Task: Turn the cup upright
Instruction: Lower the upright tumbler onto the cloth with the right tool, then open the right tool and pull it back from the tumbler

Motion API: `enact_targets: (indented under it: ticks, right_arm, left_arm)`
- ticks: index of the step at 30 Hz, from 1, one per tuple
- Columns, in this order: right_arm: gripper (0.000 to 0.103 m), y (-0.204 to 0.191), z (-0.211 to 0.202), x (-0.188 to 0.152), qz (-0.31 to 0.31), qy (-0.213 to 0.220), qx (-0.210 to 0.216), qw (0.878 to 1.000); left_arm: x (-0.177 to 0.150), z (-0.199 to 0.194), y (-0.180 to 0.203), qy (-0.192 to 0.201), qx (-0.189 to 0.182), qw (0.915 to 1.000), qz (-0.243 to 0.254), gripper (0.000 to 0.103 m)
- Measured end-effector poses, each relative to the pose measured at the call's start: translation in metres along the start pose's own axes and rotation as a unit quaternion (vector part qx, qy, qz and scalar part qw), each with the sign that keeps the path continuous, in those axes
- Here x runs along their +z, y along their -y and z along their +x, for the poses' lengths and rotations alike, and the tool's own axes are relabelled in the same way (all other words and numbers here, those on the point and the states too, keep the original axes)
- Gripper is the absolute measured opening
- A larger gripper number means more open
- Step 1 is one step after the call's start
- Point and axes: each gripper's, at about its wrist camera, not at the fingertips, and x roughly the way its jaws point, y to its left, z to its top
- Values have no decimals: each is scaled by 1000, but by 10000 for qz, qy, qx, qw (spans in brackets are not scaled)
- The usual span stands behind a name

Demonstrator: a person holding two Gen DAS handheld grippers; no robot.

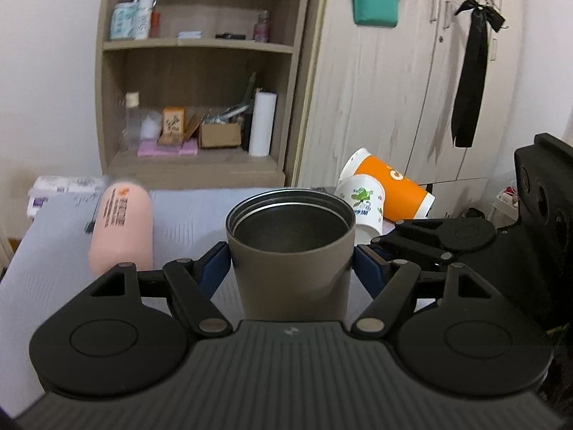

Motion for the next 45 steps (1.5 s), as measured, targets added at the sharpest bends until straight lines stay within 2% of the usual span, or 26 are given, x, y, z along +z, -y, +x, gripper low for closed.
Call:
enact_targets:
  ticks: [2,7,13,23,28,35,45]
  right_arm:
    - [81,2,0,-2,-37,177,-100,9998]
    - [81,5,2,-11,-232,461,-396,9979]
    - [81,16,11,-13,-111,443,-470,9979]
    - [81,21,15,-13,54,462,-390,9982]
    - [81,16,16,-10,25,442,-473,9979]
    - [83,14,15,-12,73,523,-520,9973]
    - [87,7,-5,-15,199,759,-579,9952]
  left_arm:
    - [0,2,4,112,19,9998,142,74]
    - [6,13,6,97,-113,9996,220,74]
    - [7,25,13,56,-132,9986,507,74]
    - [6,29,10,154,-202,9992,307,75]
    - [11,28,3,1,-297,9994,150,75]
    - [10,29,3,30,-271,9996,52,75]
    - [14,-3,-5,142,-351,9990,-237,77]
